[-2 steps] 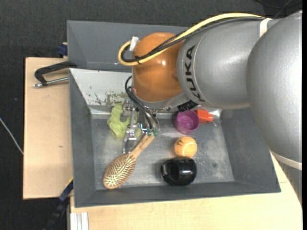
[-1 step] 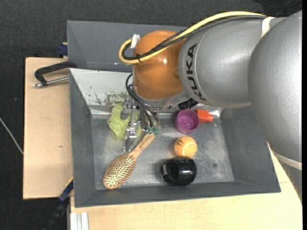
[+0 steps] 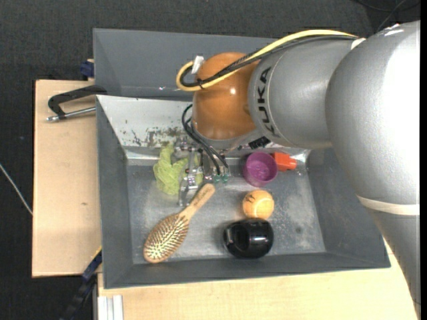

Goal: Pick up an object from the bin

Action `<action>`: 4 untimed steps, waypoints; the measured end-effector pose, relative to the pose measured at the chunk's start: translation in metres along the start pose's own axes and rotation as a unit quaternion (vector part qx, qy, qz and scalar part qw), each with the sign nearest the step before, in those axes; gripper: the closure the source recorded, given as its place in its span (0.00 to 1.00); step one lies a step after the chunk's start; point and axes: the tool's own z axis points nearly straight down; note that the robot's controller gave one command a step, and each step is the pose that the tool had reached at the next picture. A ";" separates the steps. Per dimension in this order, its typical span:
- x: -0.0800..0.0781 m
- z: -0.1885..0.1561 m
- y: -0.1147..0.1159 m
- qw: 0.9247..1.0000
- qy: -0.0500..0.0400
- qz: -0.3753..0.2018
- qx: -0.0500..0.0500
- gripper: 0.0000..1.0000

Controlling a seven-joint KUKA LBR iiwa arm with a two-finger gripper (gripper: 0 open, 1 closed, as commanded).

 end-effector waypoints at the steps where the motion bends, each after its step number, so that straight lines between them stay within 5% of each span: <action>1: -0.007 0.014 -0.003 1.000 -0.007 0.024 -0.003 0.00; 3: -0.015 0.022 0.004 0.999 -0.007 0.050 -0.002 0.00; 4: -0.015 0.017 -0.008 0.996 -0.015 0.082 -0.007 1.00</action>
Offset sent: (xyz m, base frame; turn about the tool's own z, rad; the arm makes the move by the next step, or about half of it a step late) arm 0.0080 -0.0066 -0.0327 0.1198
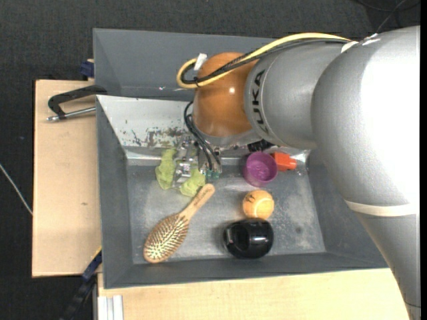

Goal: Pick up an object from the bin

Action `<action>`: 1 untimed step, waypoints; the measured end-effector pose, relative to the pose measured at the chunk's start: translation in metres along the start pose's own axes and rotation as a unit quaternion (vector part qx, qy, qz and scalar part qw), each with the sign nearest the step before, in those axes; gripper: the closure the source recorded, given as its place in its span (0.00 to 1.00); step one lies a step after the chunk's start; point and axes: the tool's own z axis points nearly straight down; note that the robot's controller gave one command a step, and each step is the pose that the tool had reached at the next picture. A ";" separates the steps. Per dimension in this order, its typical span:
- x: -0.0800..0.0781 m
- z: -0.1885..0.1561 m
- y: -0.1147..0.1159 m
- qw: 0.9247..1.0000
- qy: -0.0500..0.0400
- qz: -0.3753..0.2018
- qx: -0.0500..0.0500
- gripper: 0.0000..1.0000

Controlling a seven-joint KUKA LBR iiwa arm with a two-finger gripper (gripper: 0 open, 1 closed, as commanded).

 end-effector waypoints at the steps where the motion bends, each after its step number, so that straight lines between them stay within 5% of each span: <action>1: 0.000 0.000 0.000 1.000 0.000 0.000 0.000 1.00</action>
Offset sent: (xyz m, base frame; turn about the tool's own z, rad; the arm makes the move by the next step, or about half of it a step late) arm 0.0000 0.0000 0.0408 -0.0006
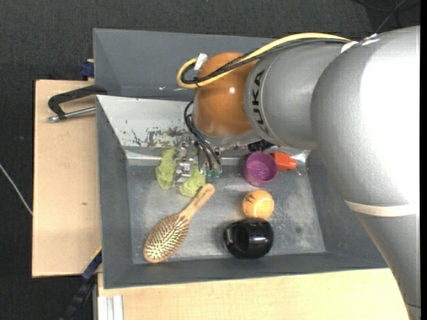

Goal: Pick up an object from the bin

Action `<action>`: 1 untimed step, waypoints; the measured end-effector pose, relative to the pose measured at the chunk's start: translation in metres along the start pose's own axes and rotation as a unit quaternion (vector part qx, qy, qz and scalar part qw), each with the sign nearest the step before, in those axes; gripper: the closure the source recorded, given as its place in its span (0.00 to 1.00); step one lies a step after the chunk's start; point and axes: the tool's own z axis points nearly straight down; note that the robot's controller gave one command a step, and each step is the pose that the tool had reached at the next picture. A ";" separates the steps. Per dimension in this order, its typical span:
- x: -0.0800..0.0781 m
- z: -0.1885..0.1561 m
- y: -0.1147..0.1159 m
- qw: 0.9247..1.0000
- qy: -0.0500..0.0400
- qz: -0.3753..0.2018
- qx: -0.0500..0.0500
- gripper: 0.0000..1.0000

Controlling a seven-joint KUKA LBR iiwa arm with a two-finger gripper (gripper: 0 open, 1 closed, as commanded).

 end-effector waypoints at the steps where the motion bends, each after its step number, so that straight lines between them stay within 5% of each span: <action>1: -0.005 -0.045 0.004 1.000 0.015 -0.002 0.011 1.00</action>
Offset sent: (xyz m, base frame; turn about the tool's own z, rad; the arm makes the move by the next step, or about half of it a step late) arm 0.0000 -0.0001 0.0065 -0.0006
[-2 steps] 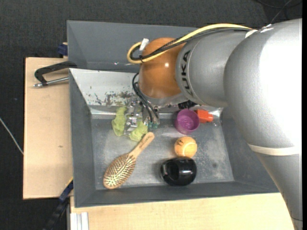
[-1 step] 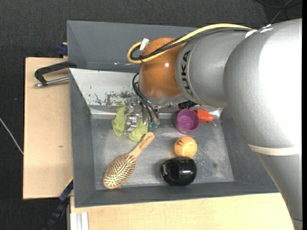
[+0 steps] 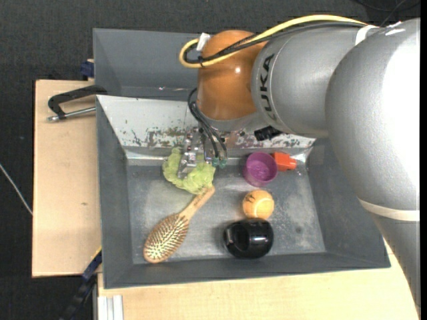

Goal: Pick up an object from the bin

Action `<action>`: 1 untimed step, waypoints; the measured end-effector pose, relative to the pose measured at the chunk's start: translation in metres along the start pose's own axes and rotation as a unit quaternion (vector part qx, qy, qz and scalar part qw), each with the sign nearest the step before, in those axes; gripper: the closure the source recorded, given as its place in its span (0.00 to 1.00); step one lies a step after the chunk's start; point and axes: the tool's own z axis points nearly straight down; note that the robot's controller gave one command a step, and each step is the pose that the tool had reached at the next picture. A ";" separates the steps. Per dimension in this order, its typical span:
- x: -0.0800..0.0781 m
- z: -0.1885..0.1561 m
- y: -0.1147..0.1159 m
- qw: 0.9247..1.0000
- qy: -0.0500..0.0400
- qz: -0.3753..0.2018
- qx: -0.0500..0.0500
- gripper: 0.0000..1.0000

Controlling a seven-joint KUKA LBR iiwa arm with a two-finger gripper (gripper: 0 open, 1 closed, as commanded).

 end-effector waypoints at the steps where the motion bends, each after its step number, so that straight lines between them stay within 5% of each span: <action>1: 0.000 0.032 0.002 1.000 0.001 0.001 -0.002 1.00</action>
Offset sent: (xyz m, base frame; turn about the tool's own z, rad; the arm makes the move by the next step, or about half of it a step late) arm -0.0002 0.0000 0.0371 -0.0001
